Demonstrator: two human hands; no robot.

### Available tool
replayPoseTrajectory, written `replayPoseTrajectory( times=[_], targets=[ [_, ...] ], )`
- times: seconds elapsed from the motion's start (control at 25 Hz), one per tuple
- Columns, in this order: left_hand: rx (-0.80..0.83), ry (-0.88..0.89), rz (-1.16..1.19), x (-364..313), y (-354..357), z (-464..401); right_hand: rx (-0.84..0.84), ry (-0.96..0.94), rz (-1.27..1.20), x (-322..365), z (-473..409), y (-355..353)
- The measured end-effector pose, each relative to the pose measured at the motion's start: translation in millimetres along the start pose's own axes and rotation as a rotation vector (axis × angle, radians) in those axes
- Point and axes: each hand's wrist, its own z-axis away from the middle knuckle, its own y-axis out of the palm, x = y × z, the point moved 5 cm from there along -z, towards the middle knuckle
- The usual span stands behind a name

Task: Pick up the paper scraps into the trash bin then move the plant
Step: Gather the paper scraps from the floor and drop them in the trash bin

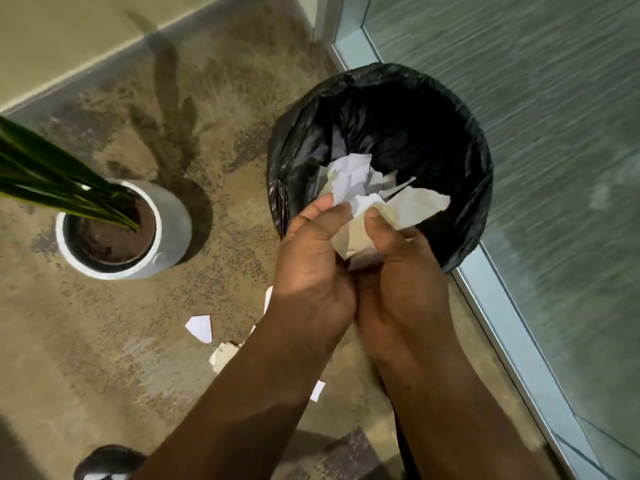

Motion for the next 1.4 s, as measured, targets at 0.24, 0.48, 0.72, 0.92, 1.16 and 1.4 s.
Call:
replayPoseTrajectory(
  times=[0.24,0.48,0.72,0.92,1.16,1.4],
  targets=[
    [-0.031,-0.075,-0.025,7,17,-3,0.038,0.085,-0.146,13,-17,-4],
    [-0.135,-0.063,-0.016,9,13,-10,-0.141,0.117,-0.156,14,-21,-16],
    [-0.093,-0.022,-0.051,1,-10,-12,-0.076,0.105,-0.116,1,-17,-13],
    [-0.085,0.245,-0.109,-36,-101,-8,0.175,0.198,0.209,-52,-7,-6],
    [-0.535,0.236,-0.465,-48,-290,-39,0.159,0.217,0.936,-159,0,-62],
    [-0.585,0.224,-1.048,-43,-410,-74,0.136,0.114,1.461,-237,-53,-116]
  ],
)
